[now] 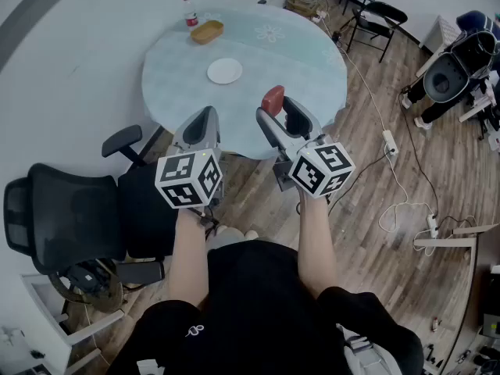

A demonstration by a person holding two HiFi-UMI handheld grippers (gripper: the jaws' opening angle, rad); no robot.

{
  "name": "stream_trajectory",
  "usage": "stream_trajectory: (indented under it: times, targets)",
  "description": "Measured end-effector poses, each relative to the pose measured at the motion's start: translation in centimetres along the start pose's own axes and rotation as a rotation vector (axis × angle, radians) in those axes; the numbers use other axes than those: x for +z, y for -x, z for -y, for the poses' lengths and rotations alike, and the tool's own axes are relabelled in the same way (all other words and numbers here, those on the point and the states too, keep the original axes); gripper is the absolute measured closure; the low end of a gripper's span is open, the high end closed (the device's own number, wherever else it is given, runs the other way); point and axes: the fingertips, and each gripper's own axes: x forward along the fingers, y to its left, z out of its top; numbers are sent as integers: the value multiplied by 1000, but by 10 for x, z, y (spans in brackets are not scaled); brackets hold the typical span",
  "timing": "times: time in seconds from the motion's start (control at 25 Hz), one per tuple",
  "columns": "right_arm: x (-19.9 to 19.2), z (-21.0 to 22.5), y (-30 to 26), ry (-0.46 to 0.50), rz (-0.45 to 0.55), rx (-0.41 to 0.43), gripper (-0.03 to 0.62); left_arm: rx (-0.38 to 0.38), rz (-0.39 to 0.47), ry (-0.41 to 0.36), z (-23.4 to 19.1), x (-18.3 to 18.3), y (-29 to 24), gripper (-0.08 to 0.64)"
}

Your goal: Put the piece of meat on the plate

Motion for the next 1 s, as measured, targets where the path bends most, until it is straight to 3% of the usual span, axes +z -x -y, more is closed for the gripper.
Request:
stream_trajectory:
  times: [0.2,0.72,1.0]
  targets:
    - [2,2,1,-58,23,-4,305,0,0,-2,2,-1,2,561]
    - [4,2,-5,-59,10,1,305,35,12,-9,-6,4,10,561]
    - [-15,-2,-32,-56,-29,2,305,95,-15,18,-41,-9,14,561]
